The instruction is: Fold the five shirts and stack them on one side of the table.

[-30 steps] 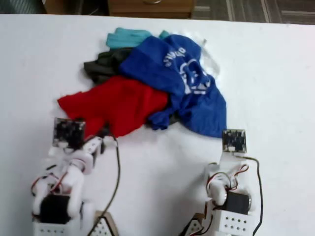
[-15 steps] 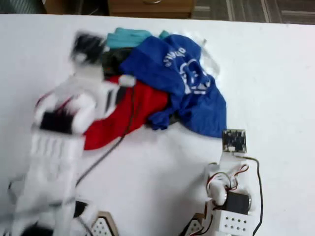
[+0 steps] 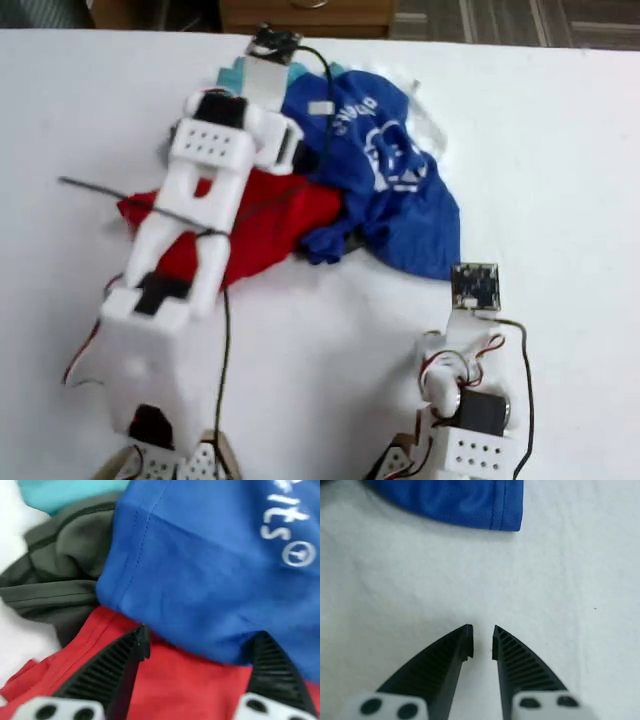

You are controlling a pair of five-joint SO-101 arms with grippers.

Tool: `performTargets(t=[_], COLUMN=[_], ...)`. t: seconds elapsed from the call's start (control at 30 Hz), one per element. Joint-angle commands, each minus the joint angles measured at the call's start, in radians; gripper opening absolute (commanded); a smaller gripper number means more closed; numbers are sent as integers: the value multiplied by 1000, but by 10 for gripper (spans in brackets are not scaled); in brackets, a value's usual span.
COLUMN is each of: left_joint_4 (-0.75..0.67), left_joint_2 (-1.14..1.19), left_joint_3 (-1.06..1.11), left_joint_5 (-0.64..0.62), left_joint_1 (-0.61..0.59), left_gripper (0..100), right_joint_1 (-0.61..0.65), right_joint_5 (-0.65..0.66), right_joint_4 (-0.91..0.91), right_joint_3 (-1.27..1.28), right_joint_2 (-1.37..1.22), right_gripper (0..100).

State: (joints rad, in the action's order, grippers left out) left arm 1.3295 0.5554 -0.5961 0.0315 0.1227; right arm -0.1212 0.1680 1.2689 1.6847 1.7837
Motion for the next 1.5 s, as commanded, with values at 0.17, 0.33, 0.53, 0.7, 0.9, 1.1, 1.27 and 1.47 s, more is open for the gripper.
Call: performTargets(t=[0.17,0.33,0.53,0.7,0.9,1.1,1.27,1.47], left_joint_4=[92,250,423,456,456,439,336,318], left_joint_2=[422,531,585,540,416,270,186,176], left_joint_3=[-335,-593,-862,-1015,-1061,-1069,-1069,-1069], left_joint_5=[-2,63,68,71,160,167,161,161], left_joint_1=[-5,-52,-199,-433,-769,-1062,-1234,-1227], left_gripper=[334,101,29,24,24,24,24,24], right_joint_1=[-12,-12,-12,-12,-12,-12,-12,-12], right_joint_5=[-8,-8,-8,-8,-8,-8,-8,-8], right_joint_4=[4,4,4,4,4,4,4,4], right_joint_3=[8,8,8,8,8,8,8,8], right_joint_2=[16,16,16,16,16,16,16,16], right_gripper=[74,74,74,74,74,74,74,74])
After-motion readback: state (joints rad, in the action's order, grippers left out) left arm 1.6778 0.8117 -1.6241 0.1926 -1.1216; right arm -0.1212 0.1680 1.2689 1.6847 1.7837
